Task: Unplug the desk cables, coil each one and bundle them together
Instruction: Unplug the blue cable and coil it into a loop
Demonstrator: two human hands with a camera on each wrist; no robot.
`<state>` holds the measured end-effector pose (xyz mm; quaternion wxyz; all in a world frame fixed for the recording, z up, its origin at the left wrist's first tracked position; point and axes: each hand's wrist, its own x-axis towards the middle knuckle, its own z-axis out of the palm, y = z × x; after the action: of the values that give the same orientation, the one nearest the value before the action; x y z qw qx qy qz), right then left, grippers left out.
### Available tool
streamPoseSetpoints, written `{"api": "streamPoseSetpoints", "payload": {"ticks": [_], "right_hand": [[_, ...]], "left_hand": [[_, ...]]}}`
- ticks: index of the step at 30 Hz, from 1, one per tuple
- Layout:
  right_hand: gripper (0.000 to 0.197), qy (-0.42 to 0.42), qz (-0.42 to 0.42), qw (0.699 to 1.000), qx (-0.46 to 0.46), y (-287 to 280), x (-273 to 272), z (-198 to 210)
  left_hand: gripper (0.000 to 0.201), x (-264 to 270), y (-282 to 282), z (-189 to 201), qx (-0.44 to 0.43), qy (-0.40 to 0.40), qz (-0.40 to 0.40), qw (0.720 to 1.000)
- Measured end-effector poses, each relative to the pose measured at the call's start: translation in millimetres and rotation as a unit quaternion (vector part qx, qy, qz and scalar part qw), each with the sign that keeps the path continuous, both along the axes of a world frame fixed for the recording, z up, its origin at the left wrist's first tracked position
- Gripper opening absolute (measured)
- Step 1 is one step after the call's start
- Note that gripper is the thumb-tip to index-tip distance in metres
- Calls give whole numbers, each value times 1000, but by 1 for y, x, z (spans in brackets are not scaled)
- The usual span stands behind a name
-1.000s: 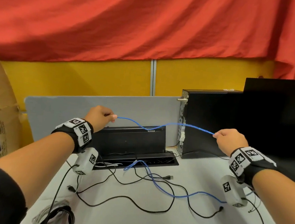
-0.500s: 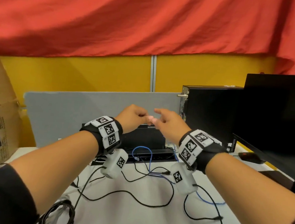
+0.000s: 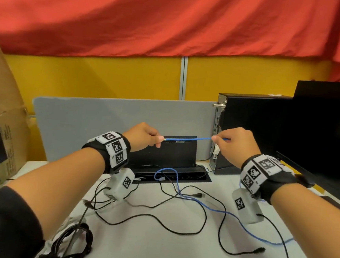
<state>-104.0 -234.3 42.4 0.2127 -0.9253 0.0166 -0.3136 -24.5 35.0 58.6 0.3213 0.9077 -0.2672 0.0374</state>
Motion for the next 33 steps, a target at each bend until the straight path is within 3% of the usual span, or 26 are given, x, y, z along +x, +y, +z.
{"api": "streamPoseSetpoints", "payload": {"ticks": [3,8,12,14,17,20,22,25,29,33], "right_hand": [[29,-13,0,1000,-19,-2,3,-5],[19,-61,-4,998,29,-12,5,-5],[18,-58,-25,997,38,-24,4,-11],[23,-38,-43,997,53,-28,5,-19],[31,27,-49,996,75,-27,5,-34],[35,122,-19,991,50,-13,2,-52],[36,179,23,983,23,3,-1,-61],[37,240,92,966,-22,28,-9,-71],[39,235,161,958,-42,47,-23,-68],[40,214,222,951,-36,61,-39,-50]], "left_hand": [[32,1,-2,-1,21,-10,-3,1000],[29,5,3,-5,78,27,10,997],[25,-3,13,-11,-15,138,-36,990],[25,-12,15,-11,-114,232,-114,959],[25,-29,9,-10,-249,358,-236,868],[43,-46,-5,-8,-320,401,-315,799],[55,-52,-15,-8,-354,401,-336,775],[58,-53,-26,-12,-423,368,-285,778],[46,-49,-28,-22,-486,295,-189,801],[46,-47,-27,-35,-531,278,-156,785]]}}
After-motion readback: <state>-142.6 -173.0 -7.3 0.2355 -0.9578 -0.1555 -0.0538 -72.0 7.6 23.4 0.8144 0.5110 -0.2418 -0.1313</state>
